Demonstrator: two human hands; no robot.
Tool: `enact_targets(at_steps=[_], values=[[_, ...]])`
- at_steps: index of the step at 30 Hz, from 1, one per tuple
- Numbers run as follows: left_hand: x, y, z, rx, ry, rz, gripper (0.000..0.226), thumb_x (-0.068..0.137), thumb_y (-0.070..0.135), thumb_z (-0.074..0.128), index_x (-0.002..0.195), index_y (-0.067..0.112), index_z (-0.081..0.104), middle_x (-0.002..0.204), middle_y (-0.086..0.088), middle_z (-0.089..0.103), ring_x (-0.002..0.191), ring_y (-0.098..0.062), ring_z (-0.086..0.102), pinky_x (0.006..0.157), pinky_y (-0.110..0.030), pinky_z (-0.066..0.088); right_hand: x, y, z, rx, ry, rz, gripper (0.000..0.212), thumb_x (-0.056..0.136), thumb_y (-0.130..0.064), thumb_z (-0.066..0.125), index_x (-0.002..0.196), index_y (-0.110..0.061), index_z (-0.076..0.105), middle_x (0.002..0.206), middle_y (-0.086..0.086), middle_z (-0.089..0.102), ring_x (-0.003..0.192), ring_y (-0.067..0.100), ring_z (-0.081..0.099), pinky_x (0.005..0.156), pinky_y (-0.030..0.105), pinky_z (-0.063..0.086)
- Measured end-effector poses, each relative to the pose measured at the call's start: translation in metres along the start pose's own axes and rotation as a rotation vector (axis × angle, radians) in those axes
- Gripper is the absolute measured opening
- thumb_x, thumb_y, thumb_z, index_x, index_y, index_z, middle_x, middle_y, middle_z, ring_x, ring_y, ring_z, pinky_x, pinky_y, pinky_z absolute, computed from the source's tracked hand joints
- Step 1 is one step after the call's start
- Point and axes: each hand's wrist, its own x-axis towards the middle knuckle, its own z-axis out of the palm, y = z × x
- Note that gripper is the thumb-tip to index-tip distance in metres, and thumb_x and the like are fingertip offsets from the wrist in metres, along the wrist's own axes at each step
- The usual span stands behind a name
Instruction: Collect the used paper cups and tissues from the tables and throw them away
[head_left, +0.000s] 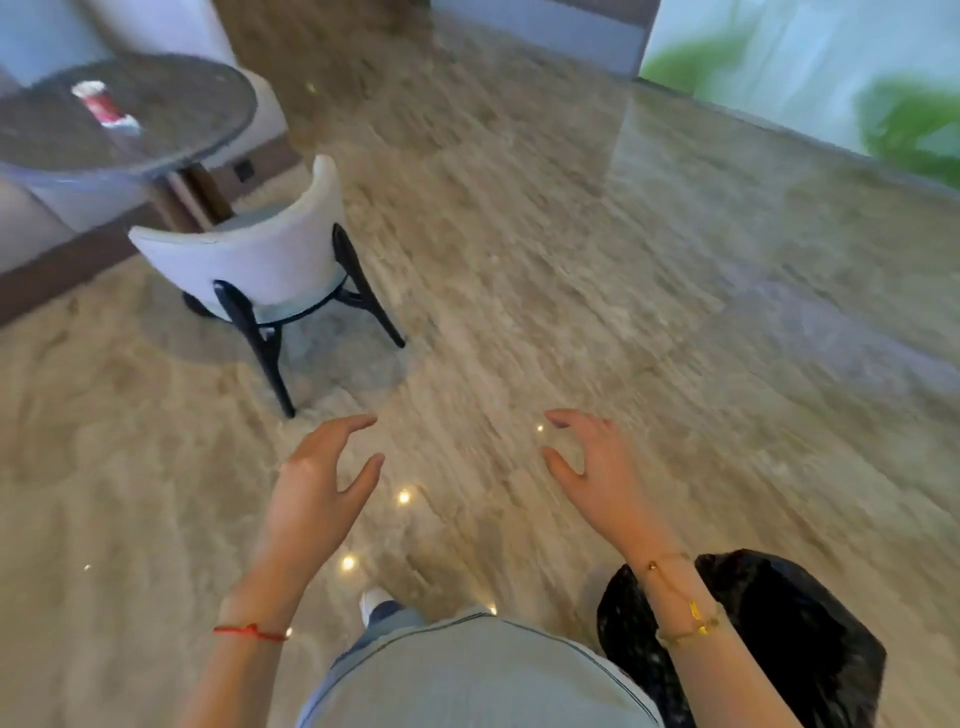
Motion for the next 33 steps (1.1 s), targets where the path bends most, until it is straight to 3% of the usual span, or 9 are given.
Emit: enact_targets(at_steps=[10,15,19,25,33], values=[[-0.013,-0.168,-0.154,0.121,0.237,-0.273,0.04,0.088,0.023,0.067,0.127,0.021,0.058,0.124,0.003,0.062,0.11,-0.019,0.061,0.087,-0.023,0.043,0.106,-0.199,0.142,0.106,-0.195,-0.315,0.04,0.092,-0.034,0.06,0.13,-0.023,0.054,0.121,-0.009,0.059,0.118,0.007,0.047,0.1,0.021,0.037],[-0.015,-0.224,-0.198,0.141,0.314,-0.394,0.039,0.09,0.026,0.065,0.128,0.023,0.057,0.125,0.003,0.061,0.116,-0.018,0.058,0.089,-0.023,0.042,0.148,-0.269,0.191,0.115,-0.293,-0.434,0.038,0.091,-0.036,0.06,0.127,-0.027,0.055,0.118,-0.014,0.057,0.118,0.006,0.047,0.098,0.018,0.035],[-0.006,-0.258,-0.222,0.128,0.38,-0.497,0.038,0.09,0.029,0.064,0.128,0.026,0.056,0.125,0.008,0.06,0.118,-0.012,0.055,0.091,-0.017,0.037,0.188,-0.313,0.232,0.113,-0.37,-0.494,0.037,0.091,-0.034,0.061,0.126,-0.028,0.055,0.116,-0.016,0.056,0.118,0.008,0.048,0.099,0.023,0.039],[0.049,-0.326,-0.264,0.141,0.412,-0.589,0.039,0.09,0.028,0.065,0.127,0.025,0.056,0.124,0.006,0.061,0.116,-0.016,0.057,0.089,-0.019,0.038,0.273,-0.38,0.302,0.129,-0.473,-0.564,0.036,0.091,-0.031,0.061,0.126,-0.029,0.054,0.118,-0.014,0.057,0.118,0.008,0.048,0.097,0.021,0.037],[0.173,-0.42,-0.361,0.167,0.486,-0.636,0.039,0.091,0.032,0.063,0.129,0.028,0.054,0.126,0.008,0.058,0.116,-0.014,0.056,0.089,-0.02,0.038,0.432,-0.504,0.376,0.15,-0.466,-0.663,0.037,0.09,-0.03,0.063,0.126,-0.029,0.054,0.12,-0.013,0.057,0.116,0.006,0.045,0.095,0.018,0.031]])
